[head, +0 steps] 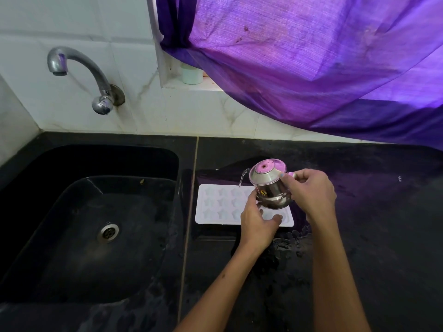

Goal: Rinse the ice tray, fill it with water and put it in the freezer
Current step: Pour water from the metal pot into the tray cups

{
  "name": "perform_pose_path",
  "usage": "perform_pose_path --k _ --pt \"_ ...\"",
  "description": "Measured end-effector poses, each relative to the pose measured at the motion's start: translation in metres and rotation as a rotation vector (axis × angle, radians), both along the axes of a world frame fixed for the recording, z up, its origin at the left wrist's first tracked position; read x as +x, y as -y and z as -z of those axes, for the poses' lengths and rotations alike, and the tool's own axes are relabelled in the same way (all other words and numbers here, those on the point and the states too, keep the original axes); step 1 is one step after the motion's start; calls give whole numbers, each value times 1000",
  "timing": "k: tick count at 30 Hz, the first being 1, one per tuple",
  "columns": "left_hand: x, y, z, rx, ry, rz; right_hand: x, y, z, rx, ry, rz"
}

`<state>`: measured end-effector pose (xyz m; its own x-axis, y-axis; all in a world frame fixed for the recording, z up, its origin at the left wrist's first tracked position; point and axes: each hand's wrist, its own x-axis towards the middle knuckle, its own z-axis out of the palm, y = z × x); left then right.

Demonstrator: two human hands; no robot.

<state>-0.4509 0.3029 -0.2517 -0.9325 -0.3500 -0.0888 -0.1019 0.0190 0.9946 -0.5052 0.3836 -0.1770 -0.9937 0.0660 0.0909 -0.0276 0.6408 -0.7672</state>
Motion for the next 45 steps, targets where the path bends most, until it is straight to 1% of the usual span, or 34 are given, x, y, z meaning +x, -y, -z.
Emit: perform_pose_path --k 10,16,23,29,35,45 --pt "1 2 2 -4 -8 -4 1 2 0 -7 21 10" --pt "-1 4 3 -21 -15 -31 0 2 1 -89 47 41" --pt "-2 10 4 -84 -49 -92 -1 4 -1 -187 69 21" --pt "-1 15 6 -63 -45 -105 1 16 -2 -124 9 -8" --pt "-1 21 12 -49 -25 -107 2 24 -2 -34 9 -46" --pt "0 25 13 -51 -11 -105 2 30 -1 11 -2 -58"
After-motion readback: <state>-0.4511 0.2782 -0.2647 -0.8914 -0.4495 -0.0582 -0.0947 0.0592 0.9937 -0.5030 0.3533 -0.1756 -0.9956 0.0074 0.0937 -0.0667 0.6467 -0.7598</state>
